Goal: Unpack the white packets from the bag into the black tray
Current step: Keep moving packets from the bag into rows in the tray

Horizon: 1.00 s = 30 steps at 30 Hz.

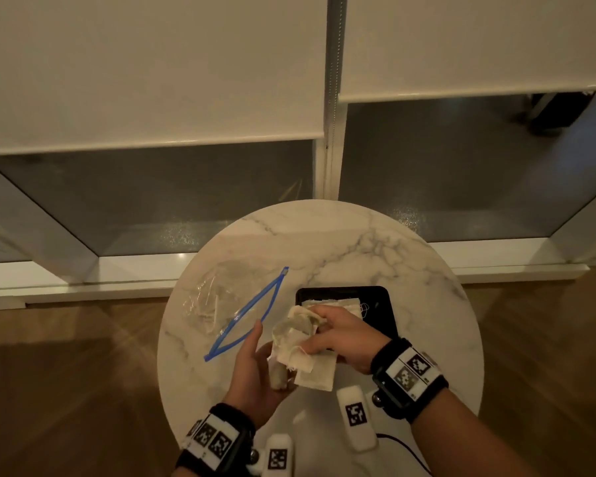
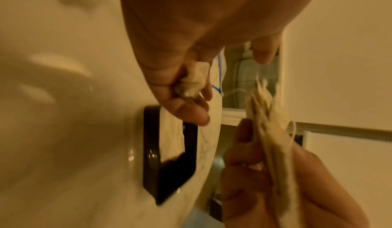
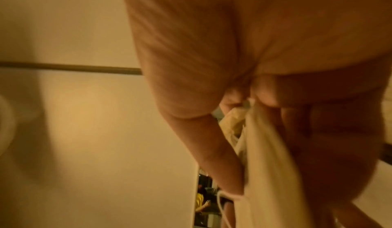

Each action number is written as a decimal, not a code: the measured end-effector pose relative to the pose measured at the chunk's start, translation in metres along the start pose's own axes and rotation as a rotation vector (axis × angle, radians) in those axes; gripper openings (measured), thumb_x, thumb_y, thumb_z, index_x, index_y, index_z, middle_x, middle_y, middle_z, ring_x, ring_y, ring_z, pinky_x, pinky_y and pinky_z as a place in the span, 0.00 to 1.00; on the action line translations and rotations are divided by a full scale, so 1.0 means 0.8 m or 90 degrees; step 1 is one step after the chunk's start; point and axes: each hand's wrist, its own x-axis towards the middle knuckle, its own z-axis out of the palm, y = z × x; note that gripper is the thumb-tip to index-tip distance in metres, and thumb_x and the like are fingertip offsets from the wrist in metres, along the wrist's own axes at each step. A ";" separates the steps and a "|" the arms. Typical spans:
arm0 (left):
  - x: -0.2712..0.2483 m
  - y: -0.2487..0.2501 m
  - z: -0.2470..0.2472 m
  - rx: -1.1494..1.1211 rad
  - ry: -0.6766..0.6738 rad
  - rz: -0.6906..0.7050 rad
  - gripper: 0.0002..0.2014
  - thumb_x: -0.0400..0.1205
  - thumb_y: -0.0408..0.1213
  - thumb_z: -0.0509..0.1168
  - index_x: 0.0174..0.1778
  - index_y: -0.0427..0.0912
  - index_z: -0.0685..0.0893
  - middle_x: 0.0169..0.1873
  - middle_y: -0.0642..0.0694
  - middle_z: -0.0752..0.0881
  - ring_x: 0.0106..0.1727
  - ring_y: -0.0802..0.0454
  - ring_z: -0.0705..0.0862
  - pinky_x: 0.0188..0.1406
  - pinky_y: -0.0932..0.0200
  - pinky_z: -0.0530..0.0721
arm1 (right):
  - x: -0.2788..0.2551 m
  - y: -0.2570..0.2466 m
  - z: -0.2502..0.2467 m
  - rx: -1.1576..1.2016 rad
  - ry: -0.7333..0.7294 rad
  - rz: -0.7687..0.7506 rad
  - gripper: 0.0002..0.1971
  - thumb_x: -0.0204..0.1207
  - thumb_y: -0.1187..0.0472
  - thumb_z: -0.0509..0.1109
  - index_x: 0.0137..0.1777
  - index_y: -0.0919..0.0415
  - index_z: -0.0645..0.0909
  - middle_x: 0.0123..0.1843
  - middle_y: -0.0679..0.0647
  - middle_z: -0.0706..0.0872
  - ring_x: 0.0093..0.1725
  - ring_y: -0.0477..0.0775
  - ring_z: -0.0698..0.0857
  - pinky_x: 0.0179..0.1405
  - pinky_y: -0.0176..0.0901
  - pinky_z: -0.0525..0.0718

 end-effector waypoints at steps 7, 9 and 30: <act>-0.021 -0.028 0.059 0.017 -0.077 0.069 0.26 0.84 0.56 0.64 0.67 0.39 0.87 0.63 0.32 0.87 0.63 0.34 0.87 0.60 0.35 0.87 | -0.042 -0.006 -0.013 -0.192 -0.012 -0.030 0.17 0.65 0.65 0.82 0.53 0.53 0.85 0.46 0.54 0.90 0.44 0.52 0.89 0.44 0.49 0.89; -0.020 -0.040 0.060 0.094 -0.037 0.122 0.19 0.84 0.49 0.67 0.68 0.44 0.85 0.65 0.33 0.87 0.67 0.33 0.85 0.67 0.31 0.80 | -0.049 -0.001 -0.017 -0.226 0.003 -0.052 0.17 0.64 0.62 0.83 0.51 0.50 0.85 0.46 0.51 0.90 0.45 0.51 0.89 0.48 0.50 0.90; 0.007 -0.065 0.057 -0.079 0.097 0.231 0.15 0.89 0.37 0.61 0.69 0.42 0.84 0.65 0.32 0.87 0.68 0.34 0.85 0.75 0.30 0.75 | -0.083 0.026 -0.081 0.004 0.038 -0.044 0.17 0.69 0.65 0.81 0.58 0.59 0.86 0.40 0.57 0.85 0.31 0.48 0.81 0.28 0.40 0.81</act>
